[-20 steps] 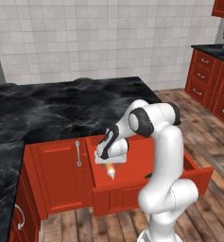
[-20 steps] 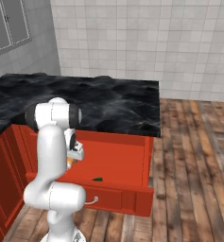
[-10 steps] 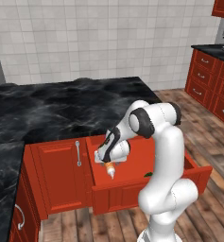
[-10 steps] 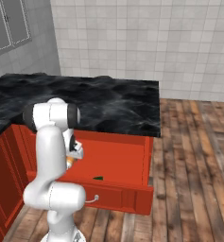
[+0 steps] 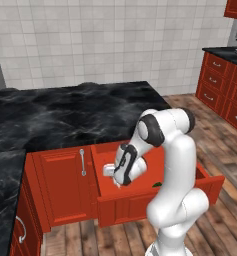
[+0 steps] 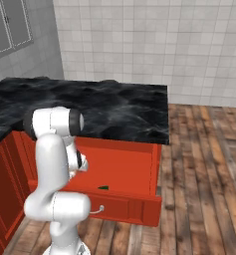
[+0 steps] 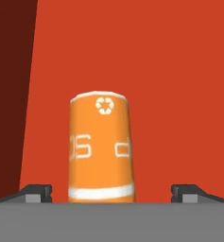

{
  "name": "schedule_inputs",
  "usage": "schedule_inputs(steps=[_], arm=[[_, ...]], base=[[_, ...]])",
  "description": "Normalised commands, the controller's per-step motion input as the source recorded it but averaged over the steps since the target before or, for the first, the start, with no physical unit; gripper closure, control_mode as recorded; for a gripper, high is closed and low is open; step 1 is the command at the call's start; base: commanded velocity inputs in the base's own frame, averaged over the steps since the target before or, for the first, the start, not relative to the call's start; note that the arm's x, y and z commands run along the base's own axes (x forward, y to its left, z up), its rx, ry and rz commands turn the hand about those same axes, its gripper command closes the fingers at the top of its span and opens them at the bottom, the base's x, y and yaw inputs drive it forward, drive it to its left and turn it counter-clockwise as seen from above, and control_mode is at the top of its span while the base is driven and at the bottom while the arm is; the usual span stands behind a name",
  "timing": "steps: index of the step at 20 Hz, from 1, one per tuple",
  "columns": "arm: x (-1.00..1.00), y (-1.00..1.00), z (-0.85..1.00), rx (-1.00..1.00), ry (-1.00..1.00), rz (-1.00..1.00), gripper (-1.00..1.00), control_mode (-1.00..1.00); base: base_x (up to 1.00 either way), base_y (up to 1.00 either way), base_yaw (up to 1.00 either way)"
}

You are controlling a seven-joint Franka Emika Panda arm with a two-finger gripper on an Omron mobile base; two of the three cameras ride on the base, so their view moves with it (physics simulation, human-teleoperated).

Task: Restock the sink supplies by placing the sponge and soap dispenser on the counter and next to the sink. Make sure the soap dispenser is upright.

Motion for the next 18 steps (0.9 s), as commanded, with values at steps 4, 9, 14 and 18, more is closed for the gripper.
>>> schedule_inputs(steps=[4, 9, 14, 18], arm=[[-0.02, 0.0, -0.34, 0.0, 0.0, 0.0, -1.0, -1.0], [-0.01, 0.0, -0.15, 0.0, 0.0, 0.0, -1.0, -1.0], [0.01, 0.0, -0.05, 0.0, 0.03, 0.0, -1.0, -1.0], [-0.03, 0.0, -0.08, 0.0, 0.01, 0.0, 1.0, -1.0]], base=[[0.0, 0.0, 0.0], [0.0, 0.0, 0.0], [0.0, 0.0, 0.0], [0.0, 0.0, 0.0]])
